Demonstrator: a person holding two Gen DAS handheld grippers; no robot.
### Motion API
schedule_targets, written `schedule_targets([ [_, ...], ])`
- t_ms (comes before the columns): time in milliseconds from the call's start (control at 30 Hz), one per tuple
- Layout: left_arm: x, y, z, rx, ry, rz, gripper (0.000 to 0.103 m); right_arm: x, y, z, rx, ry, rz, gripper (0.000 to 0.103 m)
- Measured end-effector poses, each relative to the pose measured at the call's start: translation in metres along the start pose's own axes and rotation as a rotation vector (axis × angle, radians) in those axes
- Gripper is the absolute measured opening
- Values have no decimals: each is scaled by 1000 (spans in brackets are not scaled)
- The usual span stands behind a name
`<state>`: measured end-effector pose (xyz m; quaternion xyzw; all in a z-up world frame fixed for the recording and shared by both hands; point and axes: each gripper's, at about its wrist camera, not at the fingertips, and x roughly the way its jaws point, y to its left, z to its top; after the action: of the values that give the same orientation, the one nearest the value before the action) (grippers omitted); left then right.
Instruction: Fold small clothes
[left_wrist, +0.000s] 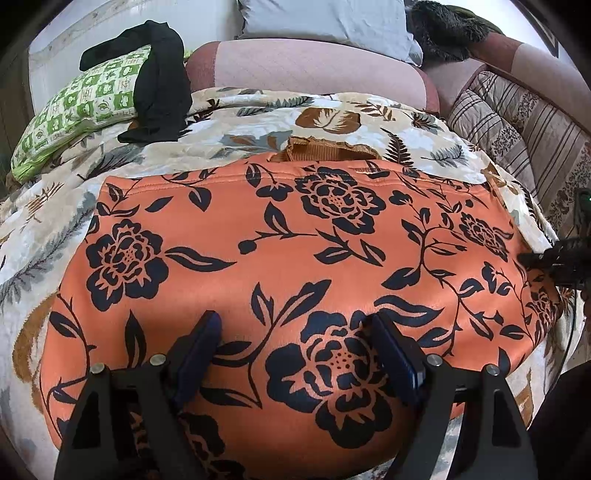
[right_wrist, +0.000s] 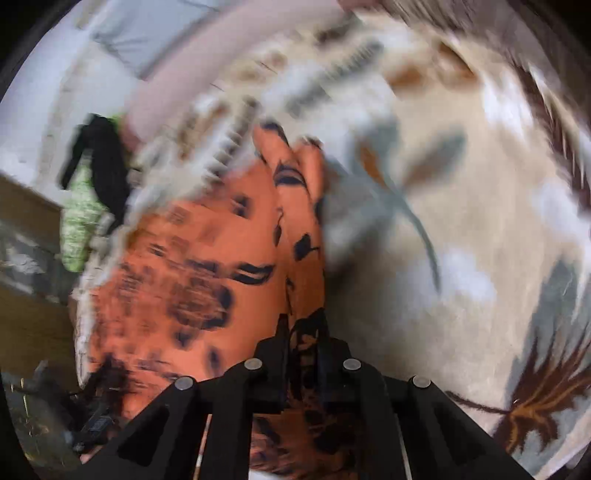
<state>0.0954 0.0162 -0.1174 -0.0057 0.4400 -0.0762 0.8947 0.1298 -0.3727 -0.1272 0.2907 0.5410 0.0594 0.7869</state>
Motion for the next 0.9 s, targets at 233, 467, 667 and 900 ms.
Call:
schedule_targets([
  [233, -4, 2, -1, -31, 0, -16, 83, -70, 41, -22, -111, -153, -55, 52],
  [467, -29, 10, -2, -71, -25, -61, 83, -15, 43, -66, -113, 52, -13, 62],
  [667, -104, 81, -23, -341, -157, -46, 83, -20, 49, -70, -155, 3, -8, 64],
  [900, -66, 146, -71, -642, 125, -73, 59, -20, 29, -76, -49, -45, 112, 64],
])
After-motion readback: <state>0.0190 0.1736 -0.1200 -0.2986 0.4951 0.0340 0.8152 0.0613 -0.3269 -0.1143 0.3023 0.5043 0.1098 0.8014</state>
